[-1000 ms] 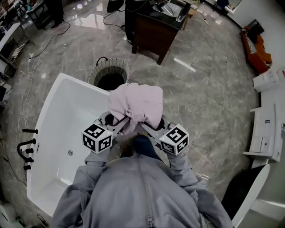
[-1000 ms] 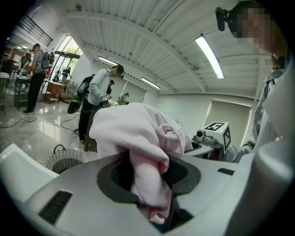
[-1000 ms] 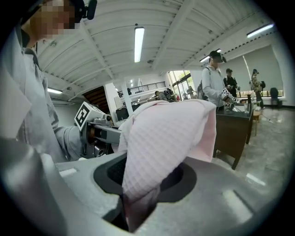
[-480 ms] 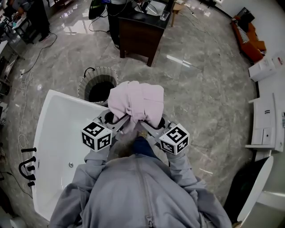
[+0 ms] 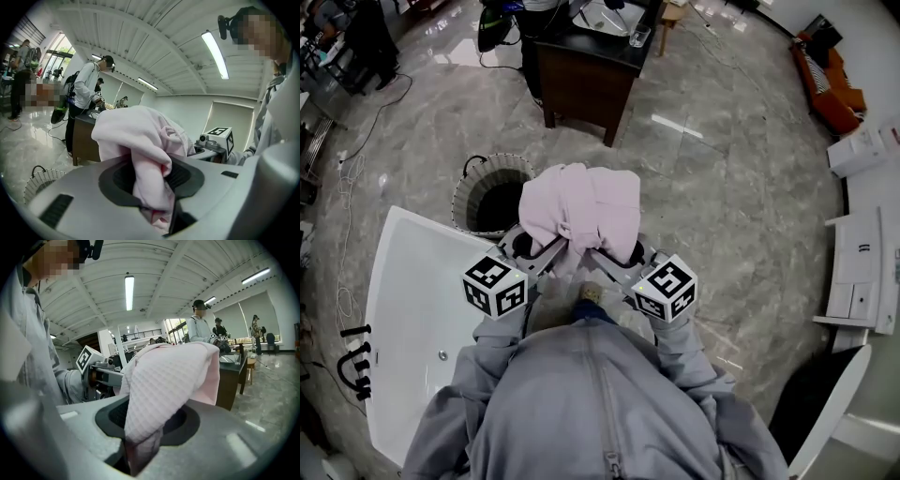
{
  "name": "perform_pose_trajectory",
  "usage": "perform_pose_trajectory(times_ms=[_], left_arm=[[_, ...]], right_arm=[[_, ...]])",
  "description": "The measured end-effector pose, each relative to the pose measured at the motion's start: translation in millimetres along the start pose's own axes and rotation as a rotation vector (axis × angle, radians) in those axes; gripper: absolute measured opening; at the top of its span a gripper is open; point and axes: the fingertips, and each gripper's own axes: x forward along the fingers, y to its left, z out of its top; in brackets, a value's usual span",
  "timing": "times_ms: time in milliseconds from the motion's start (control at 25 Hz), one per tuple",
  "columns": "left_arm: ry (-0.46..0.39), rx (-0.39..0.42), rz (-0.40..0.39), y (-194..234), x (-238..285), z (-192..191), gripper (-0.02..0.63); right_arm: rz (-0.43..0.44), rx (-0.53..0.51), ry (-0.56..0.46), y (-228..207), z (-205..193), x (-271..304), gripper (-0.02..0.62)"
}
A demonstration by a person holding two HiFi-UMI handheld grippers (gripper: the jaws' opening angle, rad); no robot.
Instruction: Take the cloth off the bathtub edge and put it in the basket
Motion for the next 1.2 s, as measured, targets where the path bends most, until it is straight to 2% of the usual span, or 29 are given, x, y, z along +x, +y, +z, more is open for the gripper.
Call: perform_pose_trajectory(times_ms=[280, 720, 960, 1200], left_arm=[[-0.035, -0.012, 0.047, 10, 29, 23, 0.146], [-0.080, -0.043, 0.131, 47, 24, 39, 0.146], [-0.122, -0.088, 0.182, 87, 21, 51, 0.146], [-0.180, -0.110, 0.290, 145, 6, 67, 0.144]], right_arm=[[0.047, -0.033, 0.006, -38, 18, 1, 0.140], [0.126, -0.056, 0.019, -52, 35, 39, 0.140], [0.199, -0.074, 0.048, -68, 50, 78, 0.140], [0.318, -0.120, 0.079, -81, 72, 140, 0.140]])
